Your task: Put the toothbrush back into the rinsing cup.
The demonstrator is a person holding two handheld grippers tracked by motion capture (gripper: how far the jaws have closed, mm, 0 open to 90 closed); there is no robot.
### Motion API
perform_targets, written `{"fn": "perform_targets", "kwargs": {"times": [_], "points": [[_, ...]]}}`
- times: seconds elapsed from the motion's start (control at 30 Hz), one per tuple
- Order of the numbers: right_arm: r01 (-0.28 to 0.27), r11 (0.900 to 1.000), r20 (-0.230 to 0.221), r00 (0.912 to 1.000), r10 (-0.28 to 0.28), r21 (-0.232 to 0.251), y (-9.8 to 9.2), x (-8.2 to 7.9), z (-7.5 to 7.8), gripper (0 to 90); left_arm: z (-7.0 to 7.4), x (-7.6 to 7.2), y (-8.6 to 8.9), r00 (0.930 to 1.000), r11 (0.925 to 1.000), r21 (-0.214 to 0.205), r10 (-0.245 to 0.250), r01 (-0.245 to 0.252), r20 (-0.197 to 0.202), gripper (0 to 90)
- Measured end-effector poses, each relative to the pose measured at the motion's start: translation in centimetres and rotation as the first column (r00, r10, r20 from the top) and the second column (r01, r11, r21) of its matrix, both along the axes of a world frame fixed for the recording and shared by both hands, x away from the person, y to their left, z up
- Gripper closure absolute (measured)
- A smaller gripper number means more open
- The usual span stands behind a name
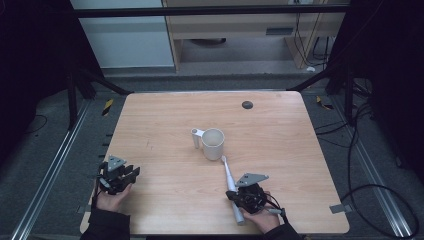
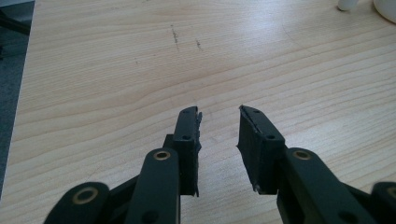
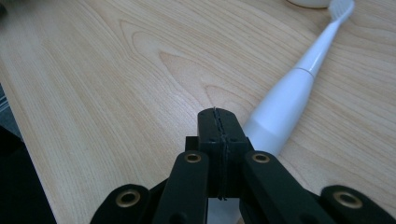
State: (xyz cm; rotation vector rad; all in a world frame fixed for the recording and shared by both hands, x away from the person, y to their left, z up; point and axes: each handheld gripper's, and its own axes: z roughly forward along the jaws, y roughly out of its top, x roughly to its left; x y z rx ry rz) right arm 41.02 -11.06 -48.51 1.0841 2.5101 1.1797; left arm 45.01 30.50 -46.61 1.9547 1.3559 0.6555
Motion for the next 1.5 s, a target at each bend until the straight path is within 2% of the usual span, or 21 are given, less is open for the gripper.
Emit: {"fn": "perform_targets", "kwargs": {"times": [1.13, 1.3, 1.33, 1.5], "points": [[0.029, 0.9993, -0.007, 0.9996, -0.029, -0.023, -1.4, -0.5, 0.3, 90.0, 0.0, 0.0, 0.0, 1.0, 1.0, 0.001, 0.0, 0.0, 0.0, 67.2], [0.028, 0.9996, 0.005, 0.9996, -0.028, -0.009, -1.4, -0.5, 1.0, 89.8, 0.0, 0.1, 0.0, 1.0, 1.0, 0.0, -0.001, 0.001, -0.001, 66.5], [0.028, 0.9996, 0.022, 0.9994, -0.028, -0.005, -1.5, -0.3, 1.2, 89.6, 0.0, 0.1, 0.0, 1.0, 1.0, -0.001, -0.001, 0.001, -0.002, 66.2], [0.062, 0.998, 0.052, 0.9967, -0.062, 0.015, -2.0, 0.4, 2.7, 87.8, -0.1, 0.2, 0.0, 1.0, 1.0, -0.001, -0.002, 0.002, -0.007, 64.7]]}}
